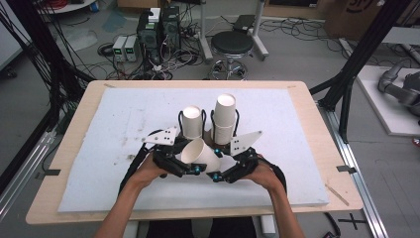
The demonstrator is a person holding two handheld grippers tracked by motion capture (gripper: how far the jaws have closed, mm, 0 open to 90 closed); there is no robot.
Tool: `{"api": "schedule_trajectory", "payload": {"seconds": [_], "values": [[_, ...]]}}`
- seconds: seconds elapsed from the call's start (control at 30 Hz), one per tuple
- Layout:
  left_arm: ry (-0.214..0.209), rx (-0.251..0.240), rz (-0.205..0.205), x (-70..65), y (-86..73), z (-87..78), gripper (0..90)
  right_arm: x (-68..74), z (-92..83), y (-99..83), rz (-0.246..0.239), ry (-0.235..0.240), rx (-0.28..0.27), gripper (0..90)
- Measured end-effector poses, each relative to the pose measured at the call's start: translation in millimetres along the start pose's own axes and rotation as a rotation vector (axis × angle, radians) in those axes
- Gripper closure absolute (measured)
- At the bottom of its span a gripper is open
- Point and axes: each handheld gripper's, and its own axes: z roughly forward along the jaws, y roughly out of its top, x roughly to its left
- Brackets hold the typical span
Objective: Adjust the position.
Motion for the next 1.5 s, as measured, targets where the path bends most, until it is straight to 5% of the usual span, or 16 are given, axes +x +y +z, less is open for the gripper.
{"api": "schedule_trajectory", "payload": {"seconds": [0.3, 0.6, 0.87, 1.5], "values": [[0.002, 0.011, -0.001, 0.5, -0.2, -0.2, 28.0, -0.4, 3.1, 0.8, 0.025, -0.028, 0.009, 14.8], [0.015, 0.012, 0.004, 0.0, 0.5, -3.1, 28.1, 1.0, 1.7, 1.1, 0.033, -0.045, 0.018, 14.5], [0.031, 0.047, 0.008, -0.5, 2.7, -6.3, 28.0, 2.2, -10.9, -6.5, 0.055, -0.111, 0.009, 14.5], [0.071, 0.150, 0.005, 1.9, 10.5, -13.8, 28.2, 2.3, -52.1, -50.3, 0.201, -0.432, -0.041, 14.7]]}}
